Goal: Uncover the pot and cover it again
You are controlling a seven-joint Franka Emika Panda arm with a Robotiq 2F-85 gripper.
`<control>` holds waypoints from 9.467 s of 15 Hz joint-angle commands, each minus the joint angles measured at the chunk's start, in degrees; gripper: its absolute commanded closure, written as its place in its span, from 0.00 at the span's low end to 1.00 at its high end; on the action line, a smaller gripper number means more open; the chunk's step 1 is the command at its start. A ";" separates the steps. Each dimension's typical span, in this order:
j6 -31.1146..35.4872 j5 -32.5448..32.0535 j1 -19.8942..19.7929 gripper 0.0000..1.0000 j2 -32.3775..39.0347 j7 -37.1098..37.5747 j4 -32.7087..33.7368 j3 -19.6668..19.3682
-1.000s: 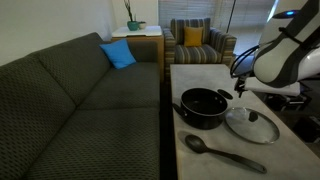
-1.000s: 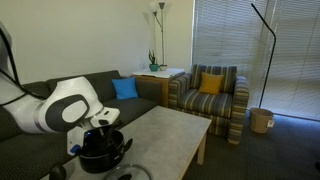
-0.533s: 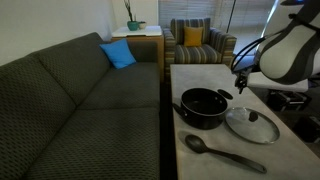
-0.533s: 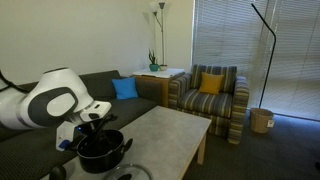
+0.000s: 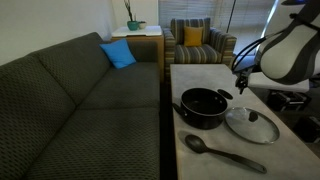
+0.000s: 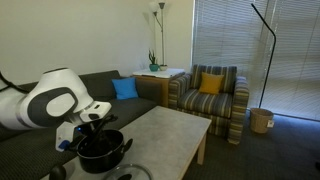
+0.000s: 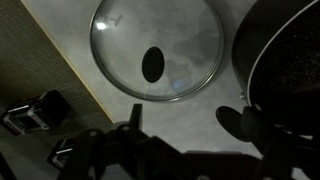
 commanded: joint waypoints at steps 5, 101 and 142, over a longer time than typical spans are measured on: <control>-11.35 -6.98 -11.65 0.00 -0.63 -13.97 4.82 7.98; -34.42 -2.13 -30.33 0.68 21.52 -11.82 39.14 18.92; -28.91 -16.01 -9.09 0.87 -5.47 11.91 9.63 1.14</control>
